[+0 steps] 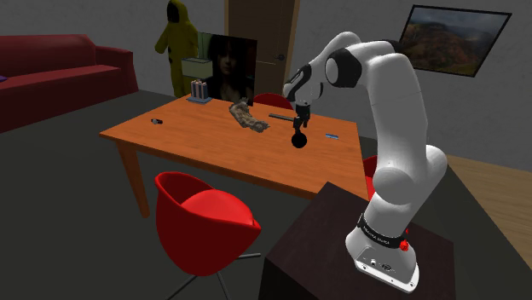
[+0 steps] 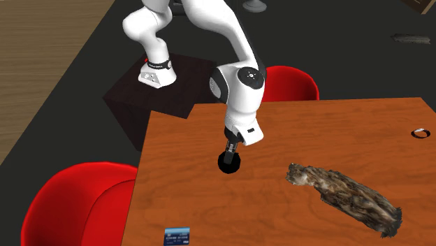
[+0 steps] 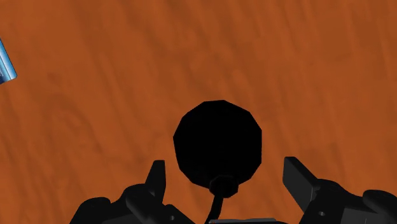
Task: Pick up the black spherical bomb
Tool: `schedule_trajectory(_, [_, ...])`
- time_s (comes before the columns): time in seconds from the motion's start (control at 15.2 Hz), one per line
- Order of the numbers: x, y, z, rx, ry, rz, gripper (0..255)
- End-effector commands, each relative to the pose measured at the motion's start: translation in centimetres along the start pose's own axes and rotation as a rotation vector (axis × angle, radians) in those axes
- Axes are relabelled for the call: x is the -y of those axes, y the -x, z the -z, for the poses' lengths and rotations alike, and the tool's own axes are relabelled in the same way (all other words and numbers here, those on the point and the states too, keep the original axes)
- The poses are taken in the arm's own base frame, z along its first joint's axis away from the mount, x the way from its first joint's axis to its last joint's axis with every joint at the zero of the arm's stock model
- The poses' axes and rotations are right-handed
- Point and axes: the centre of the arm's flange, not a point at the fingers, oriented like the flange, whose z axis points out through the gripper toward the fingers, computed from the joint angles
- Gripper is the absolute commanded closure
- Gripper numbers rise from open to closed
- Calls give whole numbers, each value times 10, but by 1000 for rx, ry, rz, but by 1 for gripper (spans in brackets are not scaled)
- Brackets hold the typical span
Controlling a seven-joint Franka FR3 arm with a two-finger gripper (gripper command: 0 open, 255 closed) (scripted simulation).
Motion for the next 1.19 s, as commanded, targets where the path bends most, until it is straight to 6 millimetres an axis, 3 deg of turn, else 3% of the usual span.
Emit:
schedule_trajectory(0.0, [0, 1, -7, 0, 0, 0, 0])
schedule_trajectory(0.07, [0, 1, -7, 0, 0, 0, 0])
schedule_trajectory(0.13, [1, 0, -8, 0, 0, 0, 255])
schedule_trajectory(0.73, [0, 1, -7, 0, 0, 0, 255])
schedule_trajectory(1.12, [-3, 3, 24, 0, 0, 0, 255])
